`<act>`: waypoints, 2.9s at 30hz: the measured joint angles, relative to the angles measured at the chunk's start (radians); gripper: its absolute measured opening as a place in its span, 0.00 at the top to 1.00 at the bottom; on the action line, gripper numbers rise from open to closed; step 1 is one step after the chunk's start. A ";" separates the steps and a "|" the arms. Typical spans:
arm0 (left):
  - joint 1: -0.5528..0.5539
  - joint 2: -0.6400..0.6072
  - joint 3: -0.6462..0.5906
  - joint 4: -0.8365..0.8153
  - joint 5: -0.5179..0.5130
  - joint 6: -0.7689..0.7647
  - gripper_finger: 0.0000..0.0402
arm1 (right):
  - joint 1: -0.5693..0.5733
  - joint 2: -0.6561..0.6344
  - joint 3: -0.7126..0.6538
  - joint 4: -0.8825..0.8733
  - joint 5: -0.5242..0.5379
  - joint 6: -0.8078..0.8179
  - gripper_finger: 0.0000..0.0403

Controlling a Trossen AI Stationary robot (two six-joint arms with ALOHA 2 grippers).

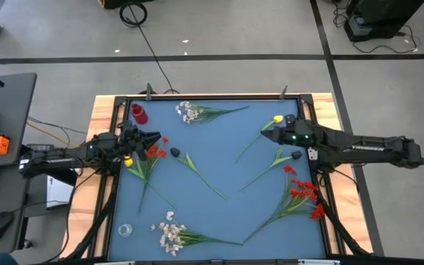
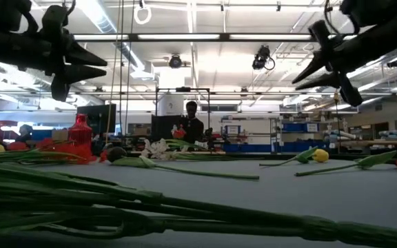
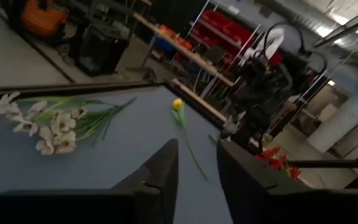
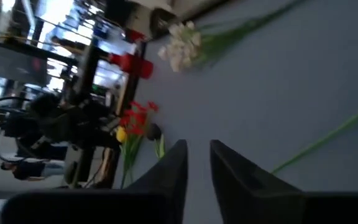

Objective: Sort flowers into vase by color
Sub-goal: Put the right yellow tulip into the red vase

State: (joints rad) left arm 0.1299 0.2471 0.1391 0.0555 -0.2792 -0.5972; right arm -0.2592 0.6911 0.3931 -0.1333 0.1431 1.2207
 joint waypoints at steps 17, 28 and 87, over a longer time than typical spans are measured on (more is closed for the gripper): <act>0.001 0.275 0.254 -0.237 0.012 -0.023 0.62 | -0.162 0.284 0.129 -0.339 -0.100 0.177 0.56; 0.044 0.396 0.302 -0.286 0.012 -0.023 0.62 | -0.358 0.524 0.140 -0.294 -0.144 0.171 0.56; -0.072 0.729 0.311 0.405 0.169 0.023 0.62 | 0.034 0.696 0.497 0.490 -0.238 -0.647 0.97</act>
State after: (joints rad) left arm 0.0575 0.9764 0.4504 0.4606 -0.1105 -0.5740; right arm -0.2254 1.3875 0.8906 0.3569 -0.0944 0.5733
